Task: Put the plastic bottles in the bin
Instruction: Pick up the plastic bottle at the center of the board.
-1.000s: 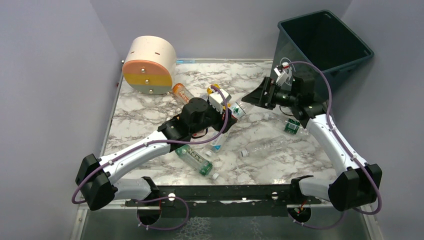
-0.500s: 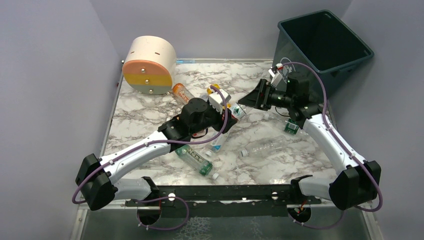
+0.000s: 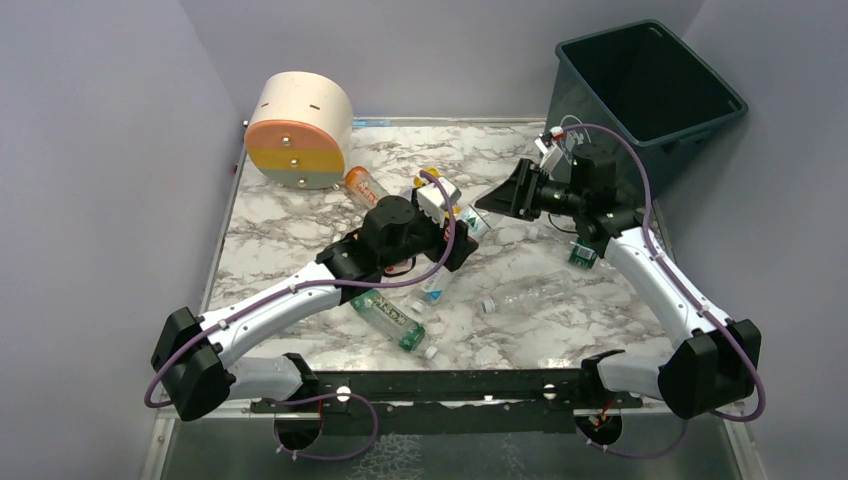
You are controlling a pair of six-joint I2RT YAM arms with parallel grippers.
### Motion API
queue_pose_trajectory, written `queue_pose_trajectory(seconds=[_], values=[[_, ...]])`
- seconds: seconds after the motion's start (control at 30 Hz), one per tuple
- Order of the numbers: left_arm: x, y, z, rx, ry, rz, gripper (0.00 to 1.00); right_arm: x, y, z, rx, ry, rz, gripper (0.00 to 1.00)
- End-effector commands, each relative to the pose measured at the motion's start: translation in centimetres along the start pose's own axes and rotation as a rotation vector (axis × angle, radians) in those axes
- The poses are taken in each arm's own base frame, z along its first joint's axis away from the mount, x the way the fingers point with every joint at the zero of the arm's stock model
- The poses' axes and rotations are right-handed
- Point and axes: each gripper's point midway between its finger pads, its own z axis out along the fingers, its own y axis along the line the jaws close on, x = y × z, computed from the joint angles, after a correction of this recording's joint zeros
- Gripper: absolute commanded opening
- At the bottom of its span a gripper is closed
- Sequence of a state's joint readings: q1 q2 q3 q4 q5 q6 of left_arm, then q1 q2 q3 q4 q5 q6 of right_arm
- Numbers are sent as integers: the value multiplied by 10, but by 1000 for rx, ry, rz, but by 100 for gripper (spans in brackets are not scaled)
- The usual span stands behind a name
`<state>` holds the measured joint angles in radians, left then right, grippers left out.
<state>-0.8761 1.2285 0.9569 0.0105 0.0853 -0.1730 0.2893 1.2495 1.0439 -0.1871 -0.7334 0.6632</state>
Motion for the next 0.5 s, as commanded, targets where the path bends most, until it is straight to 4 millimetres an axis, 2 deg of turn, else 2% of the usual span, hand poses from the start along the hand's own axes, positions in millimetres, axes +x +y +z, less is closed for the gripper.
queue_pose_trajectory(seconds=[0.0,0.23,0.47], values=[[-6,2,-5,-14,-23,-4,97,-3,4,5,-13,-8,-17,55],[-19,4,-16,-35,-49,-5,99,-5,2,6,-2,-11,-20,55],[-36,1,-35,-40,-88,-44,99,-6,0,7,11,-15,-26,55]])
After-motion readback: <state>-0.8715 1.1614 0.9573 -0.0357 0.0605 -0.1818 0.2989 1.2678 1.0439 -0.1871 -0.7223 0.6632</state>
